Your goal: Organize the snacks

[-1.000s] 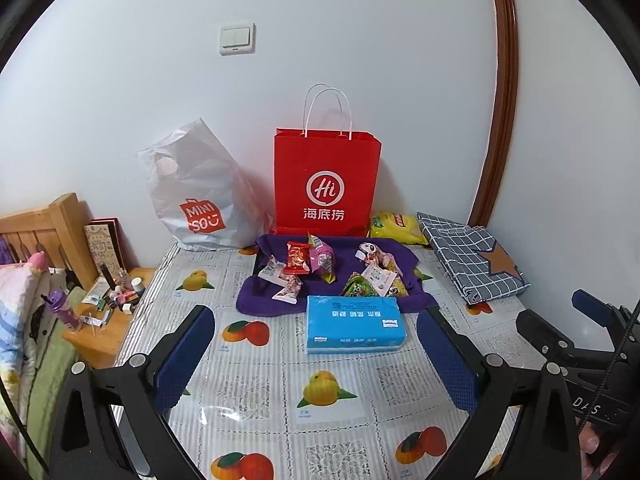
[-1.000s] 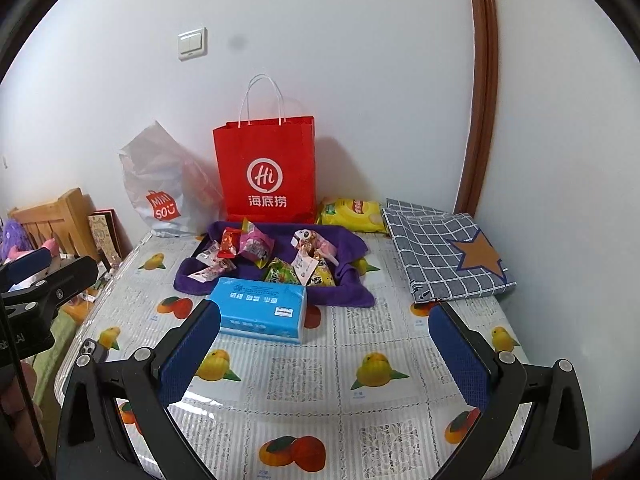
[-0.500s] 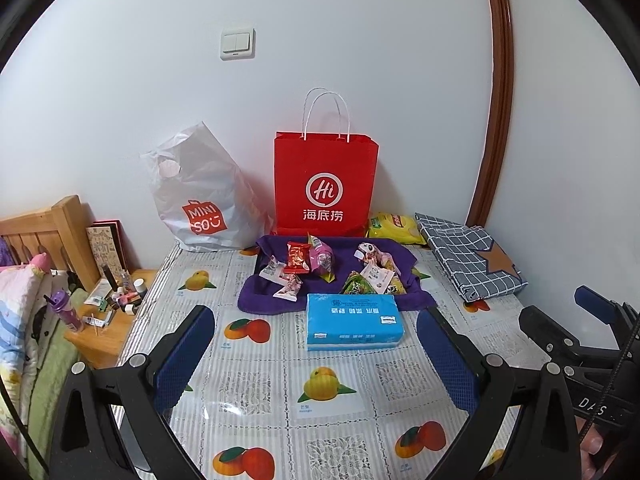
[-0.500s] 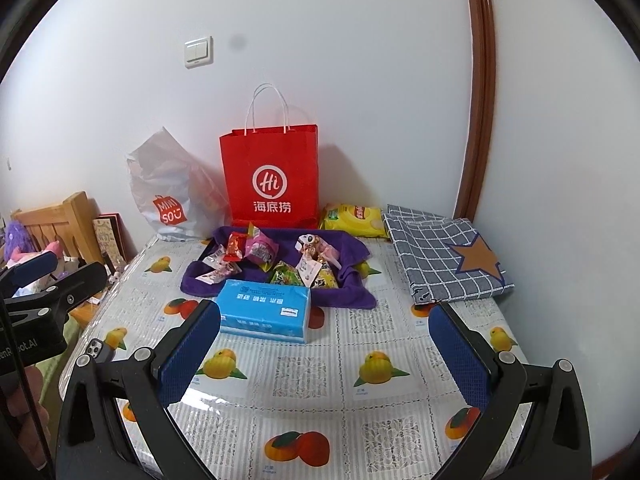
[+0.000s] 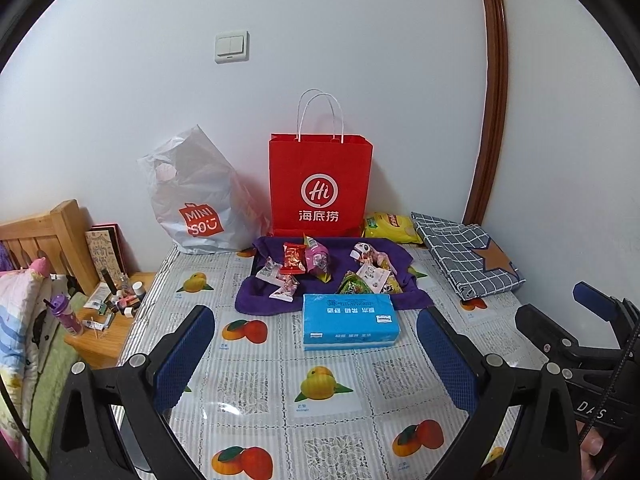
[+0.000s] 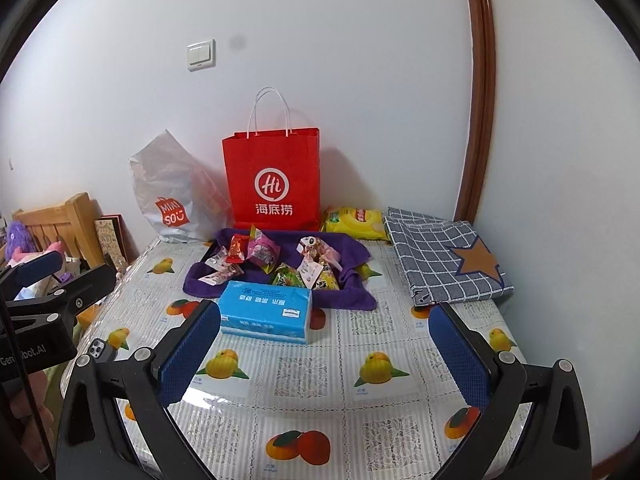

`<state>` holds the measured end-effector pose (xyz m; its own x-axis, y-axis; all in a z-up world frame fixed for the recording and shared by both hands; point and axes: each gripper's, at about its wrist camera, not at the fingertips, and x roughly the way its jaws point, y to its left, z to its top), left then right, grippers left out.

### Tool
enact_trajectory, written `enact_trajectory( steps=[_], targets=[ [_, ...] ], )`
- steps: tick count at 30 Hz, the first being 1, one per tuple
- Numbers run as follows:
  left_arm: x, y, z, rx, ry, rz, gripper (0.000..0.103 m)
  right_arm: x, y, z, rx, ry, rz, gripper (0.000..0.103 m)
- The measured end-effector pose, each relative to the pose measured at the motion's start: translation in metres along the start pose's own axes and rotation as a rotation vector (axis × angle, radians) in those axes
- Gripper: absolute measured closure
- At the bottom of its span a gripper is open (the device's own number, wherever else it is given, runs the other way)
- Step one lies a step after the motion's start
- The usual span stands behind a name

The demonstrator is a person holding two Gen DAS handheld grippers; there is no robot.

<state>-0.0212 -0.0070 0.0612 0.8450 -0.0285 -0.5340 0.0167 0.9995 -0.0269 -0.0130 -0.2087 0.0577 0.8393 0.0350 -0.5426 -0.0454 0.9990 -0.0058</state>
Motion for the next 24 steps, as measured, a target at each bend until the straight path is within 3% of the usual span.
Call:
enact_trajectory(
  steps=[24],
  targets=[
    [-0.001, 0.0036, 0.0006, -0.004, 0.004, -0.01, 0.001, -0.0011, 0.0013, -0.0037, -0.004, 0.001, 0.006, 0.0]
  ],
)
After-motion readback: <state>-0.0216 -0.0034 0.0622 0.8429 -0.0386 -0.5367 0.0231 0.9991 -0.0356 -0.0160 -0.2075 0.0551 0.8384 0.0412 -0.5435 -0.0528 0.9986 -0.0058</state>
